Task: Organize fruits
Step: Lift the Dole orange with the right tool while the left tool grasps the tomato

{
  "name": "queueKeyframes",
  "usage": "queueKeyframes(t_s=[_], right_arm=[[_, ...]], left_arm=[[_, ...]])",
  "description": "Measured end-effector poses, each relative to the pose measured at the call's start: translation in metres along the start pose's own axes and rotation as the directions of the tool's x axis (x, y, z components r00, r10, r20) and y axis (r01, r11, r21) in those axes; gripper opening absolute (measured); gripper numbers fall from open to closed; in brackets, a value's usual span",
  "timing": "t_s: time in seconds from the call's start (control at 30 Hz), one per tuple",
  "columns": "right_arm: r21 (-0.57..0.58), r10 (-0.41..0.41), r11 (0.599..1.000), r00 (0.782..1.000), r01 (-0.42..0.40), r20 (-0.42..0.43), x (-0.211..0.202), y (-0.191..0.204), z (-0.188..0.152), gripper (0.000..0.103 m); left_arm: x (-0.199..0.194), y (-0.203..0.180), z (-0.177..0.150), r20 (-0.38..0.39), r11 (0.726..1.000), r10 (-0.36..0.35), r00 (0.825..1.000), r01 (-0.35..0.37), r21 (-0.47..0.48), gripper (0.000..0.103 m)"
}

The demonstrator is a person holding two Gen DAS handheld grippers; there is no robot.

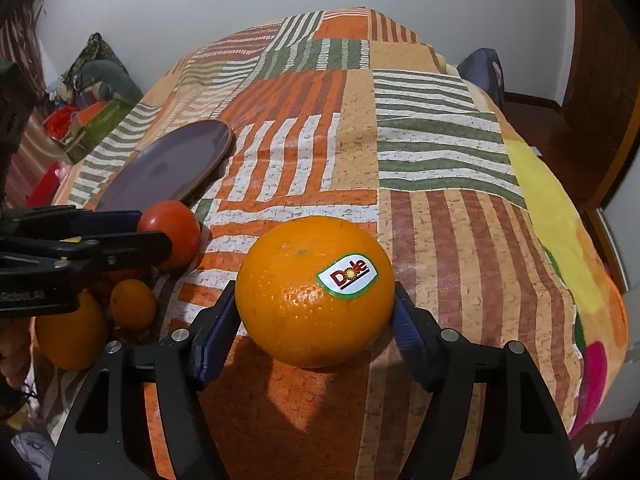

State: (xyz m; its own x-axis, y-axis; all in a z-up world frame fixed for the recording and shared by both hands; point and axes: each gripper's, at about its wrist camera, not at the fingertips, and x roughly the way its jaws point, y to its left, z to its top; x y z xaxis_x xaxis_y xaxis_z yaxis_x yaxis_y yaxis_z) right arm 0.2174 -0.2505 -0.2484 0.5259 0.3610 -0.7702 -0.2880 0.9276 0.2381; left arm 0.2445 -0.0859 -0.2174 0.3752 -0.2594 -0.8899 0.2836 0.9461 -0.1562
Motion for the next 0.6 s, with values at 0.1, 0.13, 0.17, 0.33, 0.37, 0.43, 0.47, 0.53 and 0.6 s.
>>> queueKeyframes(t_s=[0.1, 0.13, 0.17, 0.33, 0.37, 0.43, 0.47, 0.53, 0.6], right_arm=[[0.001, 0.001, 1.000, 1.000, -0.001, 0.004, 0.000, 0.000, 0.001, 0.067], [0.003, 0.005, 1.000, 1.000, -0.005, 0.005, -0.001, 0.000, 0.001, 0.067], [0.004, 0.009, 1.000, 1.000, -0.009, 0.006, -0.001, -0.001, 0.001, 0.067], [0.004, 0.016, 1.000, 1.000, -0.016, 0.019, -0.004, 0.000, 0.003, 0.067], [0.003, 0.017, 1.000, 1.000, -0.017, 0.023, -0.005, 0.000, 0.003, 0.067], [-0.001, 0.018, 1.000, 0.999, -0.018, 0.030, -0.008, 0.001, 0.004, 0.067], [-0.003, 0.018, 1.000, 0.999, -0.018, 0.033, -0.009, 0.002, 0.005, 0.067], [-0.009, 0.016, 1.000, 0.999, -0.016, 0.040, -0.010, 0.004, 0.007, 0.067], [-0.014, 0.014, 1.000, 0.999, -0.013, 0.045, -0.012, 0.005, 0.009, 0.067]], left_arm=[[0.004, -0.001, 0.003, -0.007, 1.000, 0.004, 1.000, -0.004, -0.004, 0.049], [0.004, -0.003, 0.004, -0.004, 1.000, 0.014, 1.000, -0.014, 0.005, 0.049], [0.005, -0.005, 0.004, -0.002, 1.000, 0.023, 1.000, -0.023, 0.013, 0.049], [0.006, -0.010, 0.006, 0.011, 0.997, 0.064, 0.998, -0.064, 0.039, 0.044], [0.006, -0.010, 0.005, 0.012, 0.997, 0.063, 0.998, -0.063, 0.038, 0.044], [0.005, -0.009, 0.005, 0.012, 0.998, 0.058, 0.998, -0.059, 0.036, 0.044], [0.004, -0.008, 0.005, 0.013, 0.998, 0.056, 0.998, -0.056, 0.033, 0.044], [0.002, -0.008, 0.004, 0.014, 0.999, 0.043, 0.999, -0.043, 0.027, 0.043], [-0.003, -0.007, 0.004, 0.025, 0.999, 0.034, 0.999, -0.034, 0.023, 0.043]])
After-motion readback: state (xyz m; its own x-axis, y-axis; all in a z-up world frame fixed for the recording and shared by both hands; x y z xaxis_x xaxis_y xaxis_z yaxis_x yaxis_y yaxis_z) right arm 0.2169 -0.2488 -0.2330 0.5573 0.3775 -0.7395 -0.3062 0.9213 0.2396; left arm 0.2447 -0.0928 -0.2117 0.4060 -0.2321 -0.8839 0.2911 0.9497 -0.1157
